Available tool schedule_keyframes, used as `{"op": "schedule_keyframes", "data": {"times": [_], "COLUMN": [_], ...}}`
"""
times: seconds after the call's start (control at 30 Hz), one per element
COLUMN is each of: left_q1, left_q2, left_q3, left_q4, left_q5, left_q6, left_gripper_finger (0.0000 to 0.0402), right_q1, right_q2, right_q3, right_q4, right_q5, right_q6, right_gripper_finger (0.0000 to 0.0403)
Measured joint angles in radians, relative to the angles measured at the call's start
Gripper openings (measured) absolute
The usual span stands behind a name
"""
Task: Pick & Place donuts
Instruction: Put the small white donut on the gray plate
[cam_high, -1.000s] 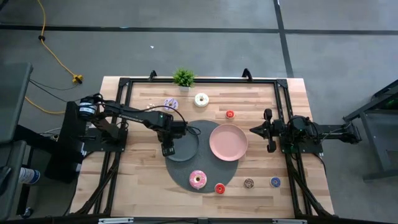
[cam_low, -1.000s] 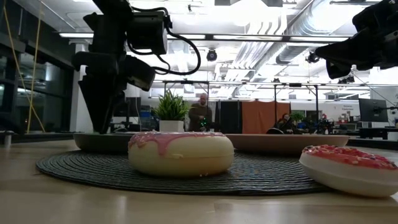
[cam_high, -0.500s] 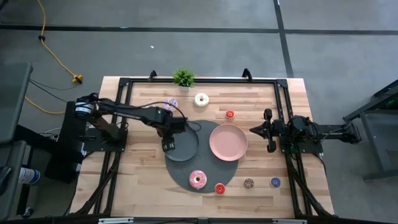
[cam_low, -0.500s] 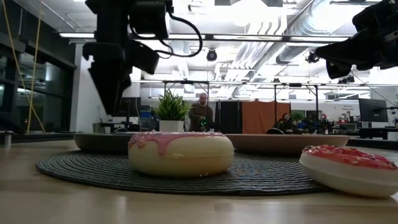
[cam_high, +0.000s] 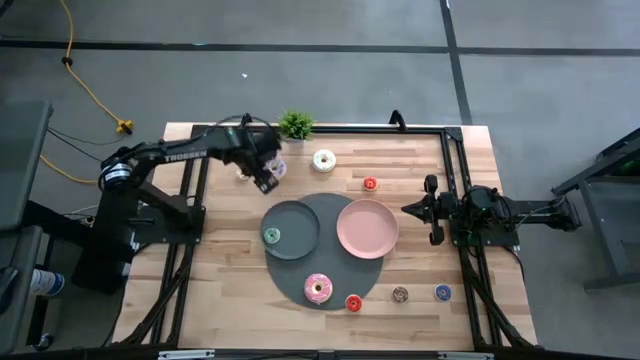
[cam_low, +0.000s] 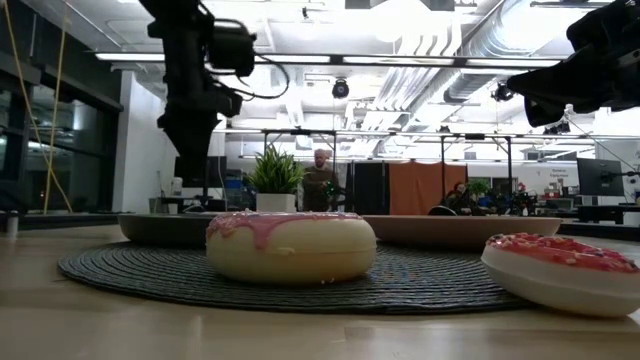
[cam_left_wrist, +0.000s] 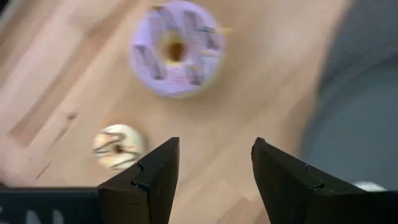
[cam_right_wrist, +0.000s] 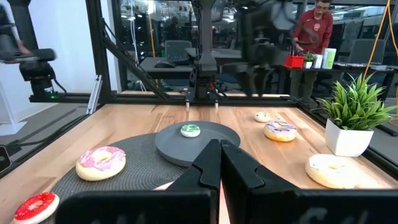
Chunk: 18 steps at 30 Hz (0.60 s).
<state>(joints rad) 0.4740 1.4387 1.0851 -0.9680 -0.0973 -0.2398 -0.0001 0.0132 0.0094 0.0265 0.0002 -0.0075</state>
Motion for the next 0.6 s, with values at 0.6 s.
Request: {"op": "schedule_keyframes", "data": {"times": [0.6], "left_q1": [0.411], "left_q2": [0.002], "left_q3": [-0.003], "left_q4": [-0.049], "left_q5": [0.171], "left_q6": [0.0], "left_gripper_finger": [0.019], "right_q1": [0.0], "right_q2": [0.0], "right_q3": [0.0], "right_q4": [0.0], "right_q5": [0.0], "right_q6": [0.0], "right_gripper_finger": [0.0]}}
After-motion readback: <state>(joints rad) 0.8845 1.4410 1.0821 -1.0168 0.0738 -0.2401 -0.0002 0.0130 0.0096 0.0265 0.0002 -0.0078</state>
